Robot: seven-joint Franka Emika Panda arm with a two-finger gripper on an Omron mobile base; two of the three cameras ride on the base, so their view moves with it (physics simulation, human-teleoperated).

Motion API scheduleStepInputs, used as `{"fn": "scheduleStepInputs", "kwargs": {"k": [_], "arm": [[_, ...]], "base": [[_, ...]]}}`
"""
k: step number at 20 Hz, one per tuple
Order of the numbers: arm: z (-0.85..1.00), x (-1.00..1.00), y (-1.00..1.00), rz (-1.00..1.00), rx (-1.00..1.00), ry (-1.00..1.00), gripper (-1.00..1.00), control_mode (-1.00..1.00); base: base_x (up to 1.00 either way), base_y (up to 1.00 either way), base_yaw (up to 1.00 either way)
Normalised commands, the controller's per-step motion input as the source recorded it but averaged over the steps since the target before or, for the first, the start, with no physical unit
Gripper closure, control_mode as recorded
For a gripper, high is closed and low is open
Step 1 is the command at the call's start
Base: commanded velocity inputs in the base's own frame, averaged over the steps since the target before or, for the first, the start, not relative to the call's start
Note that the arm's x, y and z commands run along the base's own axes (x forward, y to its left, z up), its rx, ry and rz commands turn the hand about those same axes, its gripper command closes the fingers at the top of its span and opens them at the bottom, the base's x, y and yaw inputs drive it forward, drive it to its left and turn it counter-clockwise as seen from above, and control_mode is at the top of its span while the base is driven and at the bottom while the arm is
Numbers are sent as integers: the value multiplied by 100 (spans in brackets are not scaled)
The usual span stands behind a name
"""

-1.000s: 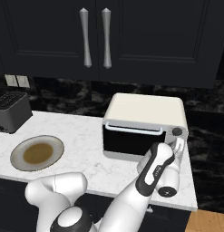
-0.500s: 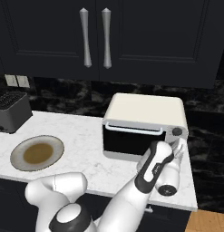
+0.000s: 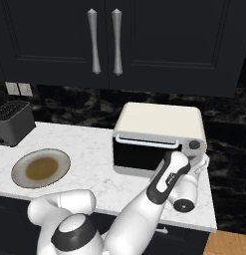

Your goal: Pick up the kebab skewer and baguette bread, and place them inside the toaster oven. Close the toaster oven door and start by setting the timer.

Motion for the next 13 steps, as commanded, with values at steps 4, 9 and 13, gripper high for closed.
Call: {"fn": "scheduleStepInputs", "kwargs": {"k": [4, 9, 13], "arm": [[0, 0, 1, -6, 30, 0, 100, -100], [0, 0, 0, -7, 31, 1, 100, -100], [0, 0, 0, -9, 32, 1, 100, -100]], "base": [[0, 0, 0], [0, 0, 0], [0, 0, 0]]}}
